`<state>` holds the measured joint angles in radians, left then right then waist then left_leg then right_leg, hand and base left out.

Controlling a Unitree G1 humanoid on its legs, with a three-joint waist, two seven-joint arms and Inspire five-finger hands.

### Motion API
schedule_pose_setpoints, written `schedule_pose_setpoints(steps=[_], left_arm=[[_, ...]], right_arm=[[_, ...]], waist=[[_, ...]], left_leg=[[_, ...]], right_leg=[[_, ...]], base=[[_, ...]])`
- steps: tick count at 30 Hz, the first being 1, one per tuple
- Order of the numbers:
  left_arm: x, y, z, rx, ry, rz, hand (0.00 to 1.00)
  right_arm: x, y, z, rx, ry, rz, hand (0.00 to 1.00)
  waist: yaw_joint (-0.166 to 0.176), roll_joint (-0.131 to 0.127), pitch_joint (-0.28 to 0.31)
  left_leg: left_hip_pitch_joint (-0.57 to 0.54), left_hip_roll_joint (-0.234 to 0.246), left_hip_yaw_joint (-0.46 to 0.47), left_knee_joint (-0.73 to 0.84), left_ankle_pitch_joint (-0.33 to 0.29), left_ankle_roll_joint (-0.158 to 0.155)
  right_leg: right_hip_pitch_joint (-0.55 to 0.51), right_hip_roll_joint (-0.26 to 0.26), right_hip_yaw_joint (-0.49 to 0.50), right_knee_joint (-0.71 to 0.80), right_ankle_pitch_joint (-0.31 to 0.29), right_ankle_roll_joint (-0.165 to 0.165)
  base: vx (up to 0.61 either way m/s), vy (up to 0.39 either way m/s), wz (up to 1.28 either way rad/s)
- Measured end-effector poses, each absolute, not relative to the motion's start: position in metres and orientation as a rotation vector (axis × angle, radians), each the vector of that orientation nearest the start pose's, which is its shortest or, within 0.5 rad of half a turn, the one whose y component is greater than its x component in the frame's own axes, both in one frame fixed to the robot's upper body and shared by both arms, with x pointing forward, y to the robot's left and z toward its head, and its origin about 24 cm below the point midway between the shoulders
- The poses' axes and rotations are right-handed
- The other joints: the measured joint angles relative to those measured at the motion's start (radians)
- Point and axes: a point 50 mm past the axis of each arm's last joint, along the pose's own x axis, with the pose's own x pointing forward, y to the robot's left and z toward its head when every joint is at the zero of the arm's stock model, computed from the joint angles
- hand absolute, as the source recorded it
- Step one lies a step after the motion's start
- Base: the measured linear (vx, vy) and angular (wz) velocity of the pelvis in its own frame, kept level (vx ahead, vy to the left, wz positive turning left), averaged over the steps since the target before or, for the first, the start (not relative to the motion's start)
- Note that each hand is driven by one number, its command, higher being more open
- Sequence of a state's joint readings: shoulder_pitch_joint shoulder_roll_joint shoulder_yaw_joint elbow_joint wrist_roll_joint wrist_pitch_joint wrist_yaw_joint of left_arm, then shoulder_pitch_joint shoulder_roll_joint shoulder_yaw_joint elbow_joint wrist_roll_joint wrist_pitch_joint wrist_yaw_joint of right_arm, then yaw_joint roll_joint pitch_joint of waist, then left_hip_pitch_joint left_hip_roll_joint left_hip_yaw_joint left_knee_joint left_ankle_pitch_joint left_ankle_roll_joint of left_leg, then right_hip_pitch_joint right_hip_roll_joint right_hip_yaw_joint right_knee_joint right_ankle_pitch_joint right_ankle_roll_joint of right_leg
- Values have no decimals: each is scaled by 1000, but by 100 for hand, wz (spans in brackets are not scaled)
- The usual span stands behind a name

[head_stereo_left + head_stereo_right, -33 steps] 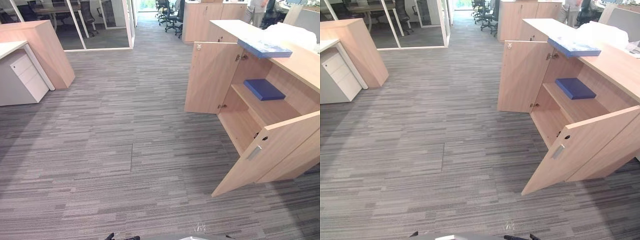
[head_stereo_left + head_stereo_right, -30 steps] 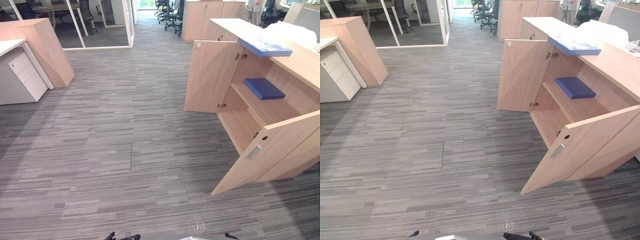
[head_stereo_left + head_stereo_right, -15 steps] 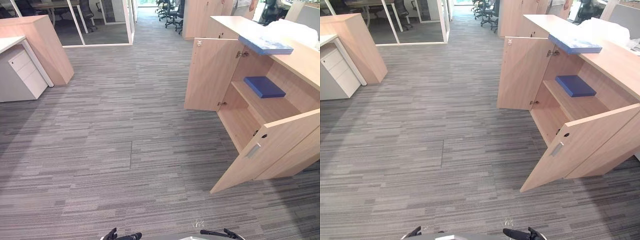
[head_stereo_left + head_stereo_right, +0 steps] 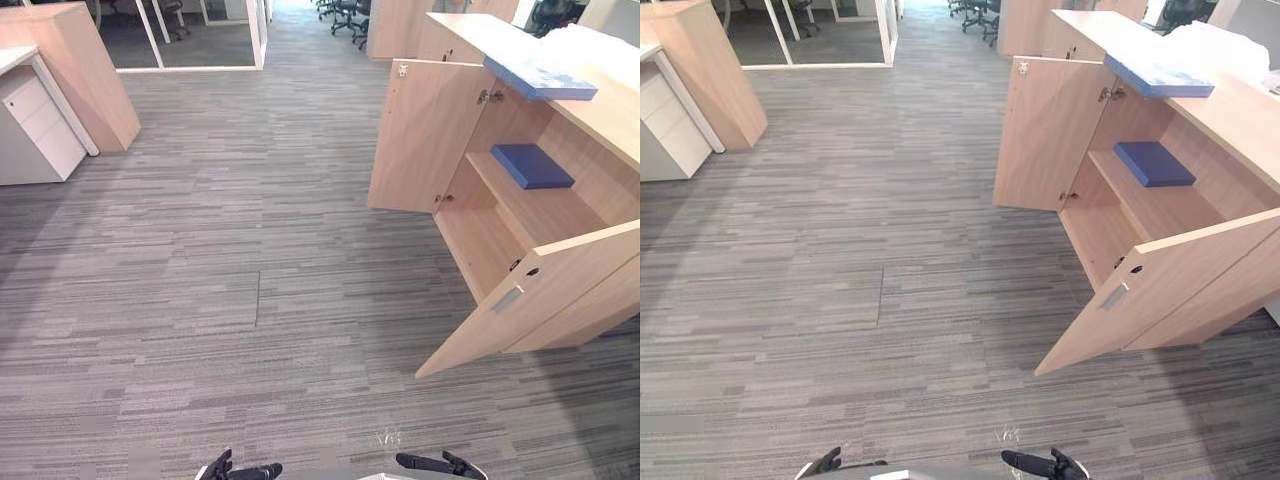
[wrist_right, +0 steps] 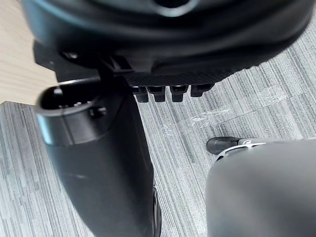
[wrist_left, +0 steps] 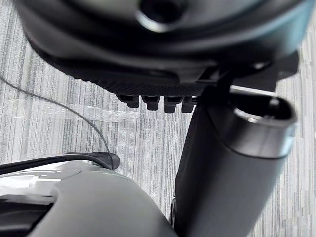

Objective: Walk over to the cabinet, pick up the folder, carry it to the office cabinet, place the folder inside the office cabinet, then close the office cabinet door

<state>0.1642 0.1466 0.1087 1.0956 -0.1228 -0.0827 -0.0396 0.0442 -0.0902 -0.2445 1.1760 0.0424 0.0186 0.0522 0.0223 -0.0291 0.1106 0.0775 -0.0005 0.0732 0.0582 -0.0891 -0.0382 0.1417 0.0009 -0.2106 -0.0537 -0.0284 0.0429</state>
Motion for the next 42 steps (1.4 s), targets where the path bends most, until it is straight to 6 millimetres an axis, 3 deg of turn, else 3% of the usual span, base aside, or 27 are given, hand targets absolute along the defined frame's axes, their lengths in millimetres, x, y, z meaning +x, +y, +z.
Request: schedule_pose_setpoints(steps=[2, 5, 8, 11, 13, 14, 15, 16, 17, 18, 20, 21, 22, 24, 25, 26, 27, 28, 30, 32, 34, 35, 36, 38, 39, 40, 42], left_arm=[[67, 223, -162, -116, 1100, 296, 100], [86, 221, -158, -185, 1027, 334, 100], [97, 217, -156, -195, 999, 321, 100], [107, 215, -153, -203, 968, 313, 100], [109, 213, -153, -194, 967, 307, 100], [109, 212, -153, -192, 969, 302, 100], [109, 213, -153, -186, 970, 301, 100], [111, 216, -152, -167, 963, 292, 100], [113, 216, -151, -160, 959, 287, 100], [116, 216, -150, -144, 954, 271, 100], [116, 219, -150, -110, 964, 252, 100], [114, 221, -150, -79, 974, 229, 100], [112, 220, -150, -4, 990, 168, 100], [113, 214, -151, 80, 998, 83, 100], [113, 212, -151, 99, 1001, 56, 100], [113, 206, -152, 129, 1008, 0, 100], [113, 204, -152, 134, 1008, -15, 100], [117, 200, -152, 138, 1003, -41, 100], [120, 196, -152, 150, 998, -70, 100], [123, 193, -151, 158, 992, -87, 100], [124, 190, -152, 154, 996, -90, 100], [124, 189, -152, 152, 996, -89, 100], [122, 187, -153, 145, 1000, -89, 100], [120, 185, -155, 158, 1021, -98, 100], [119, 186, -156, 136, 1028, -73, 100], [118, 192, -156, 95, 1035, -16, 100], [112, 194, -157, 22, 1039, 74, 100]], right_arm=[[86, -206, -167, 141, 1194, -246, 100], [98, -207, -165, 116, 1171, -222, 100], [101, -208, -164, 101, 1170, -211, 100], [105, -206, -163, 105, 1168, -205, 100], [107, -207, -163, 101, 1170, -204, 100], [107, -207, -163, 102, 1170, -204, 100], [108, -204, -164, 113, 1174, -203, 100], [107, -196, -166, 139, 1191, -199, 100], [108, -194, -166, 136, 1191, -188, 100], [109, -193, -165, 145, 1175, -194, 100], [111, -197, -164, 191, 1155, -240, 100], [113, -198, -163, 208, 1141, -257, 100], [119, -205, -160, 203, 1106, -277, 100], [127, -208, -157, 191, 1078, -274, 100], [129, -206, -156, 189, 1075, -268, 100], [135, -205, -154, 177, 1057, -254, 100], [139, -203, -153, 172, 1043, -243, 100], [146, -201, -151, 167, 1021, -231, 100], [149, -198, -150, 169, 1011, -223, 100], [156, -193, -148, 170, 995, -207, 100], [157, -191, -148, 175, 996, -205, 100], [156, -191, -148, 174, 1003, -206, 100], [156, -192, -149, 172, 1011, -205, 100], [155, -191, -149, 176, 1012, -203, 100], [154, -189, -150, 183, 1017, -200, 100], [149, -186, -153, 192, 1036, -197, 100], [141, -187, -155, 192, 1052, -203, 100]], waist=[[6, 8, 34], [22, 25, 70], [25, 39, 72], [26, 44, 80], [27, 65, 82], [27, 75, 82], [26, 73, 86], [28, 39, 80], [27, 35, 74], [24, 28, 67], [22, 3, 66], [22, -10, 68], [20, -6, 65], [9, 1, 58], [8, 10, 53], [4, 27, 46], [1, 30, 47], [-2, 39, 63], [-2, 49, 75], [-1, 50, 79], [-3, 49, 85], [2, 54, 84], [5, 76, 77], [-3, 88, 73], [-12, 87, 71], [-17, 84, 69], [-16, 115, 73]], left_leg=[[-126, 42, 36, 281, -107, -22], [-307, 128, 110, 646, -158, -32], [-375, 155, 109, 582, -164, -11], [-438, 155, 107, 329, -81, -15], [-439, 164, 82, 86, 37, -47], [-438, 171, 76, 49, 51, -49], [-428, 163, 90, 67, 159, -59], [-437, 116, 92, 139, 177, -53], [-451, 99, 80, 180, 173, -46], [-460, 76, 89, 261, 120, 25], [-395, 34, 131, 327, 31, 79], [-324, 7, 156, 315, 1, 99], [-204, -27, 180, 265, -33, 123], [-69, -50, 176, 157, -34, 126], [-29, -48, 177, 127, -34, 126], [37, -42, 183, 66, -33, 125], [60, -42, 185, 49, -33, 124], [97, -40, 187, 27, -37, 117], [128, -34, 190, 20, -54, 89], [149, -33, 196, -2, -72, 60], [205, -9, 200, -42, -100, 17], [221, 5, 201, -48, -108, 4], [236, 43, 219, -53, -118, -13], [237, 88, 248, -14, -138, -52], [198, 135, 262, 114, -168, -96], [120, 199, 279, 363, -182, -100], [-18, 345, 281, 801, -109, 16]], right_leg=[[2, 21, -4, 4, -10, -44], [30, 41, 1, 22, -32, -83], [37, 23, 3, 32, -52, -72], [37, -41, 8, 36, -80, -35], [68, -89, 25, 41, -119, 16], [80, -97, 29, 41, -132, 34], [112, -136, 32, 41, -160, 63], [125, -192, 33, 59, -175, 54], [114, -211, 33, 94, -173, 48], [77, -255, 36, 204, -167, 50], [13, -341, 45, 468, -137, 63], [-36, -399, 42, 642, -70, 14], [-122, -485, 10, 914, 58, -87], [-195, -536, -103, 1141, 30, -113], [-212, -529, -142, 1163, 5, -110], [-255, -494, -225, 1139, -77, -70], [-271, -480, -253, 1108, -104, -57], [-281, -445, -317, 992, -146, -34], [-285, -381, -394, 742, -158, -20], [-312, -329, -441, 502, -119, -17], [-307, -281, -507, 343, 47, -82], [-302, -270, -514, 349, 60, -119], [-303, -234, -521, 372, 23, -133], [-306, -194, -516, 412, -39, -141], [-292, -150, -508, 402, -64, -141], [-249, -98, -491, 346, -68, -142], [-151, 8, -422, 242, -64, -154]], base=[[-90, -36, 6], [-51, -18, 3], [72, 40, 0], [250, 224, -3], [330, 310, -16], [413, 383, -25], [461, 431, -34], [464, 414, -37], [474, 389, -40], [481, 384, -30], [509, 408, -30], [522, 379, -38], [516, 362, -31], [428, 271, -14], [508, 270, -18], [394, 178, -18], [459, 158, -18], [410, 55, -11], [383, 3, -7], [275, -56, 4], [341, -133, 14], [396, -187, -11], [425, -217, -36], [435, -239, -41], [440, -319, -52], [520, -398, -72], [458, -256, -112]])
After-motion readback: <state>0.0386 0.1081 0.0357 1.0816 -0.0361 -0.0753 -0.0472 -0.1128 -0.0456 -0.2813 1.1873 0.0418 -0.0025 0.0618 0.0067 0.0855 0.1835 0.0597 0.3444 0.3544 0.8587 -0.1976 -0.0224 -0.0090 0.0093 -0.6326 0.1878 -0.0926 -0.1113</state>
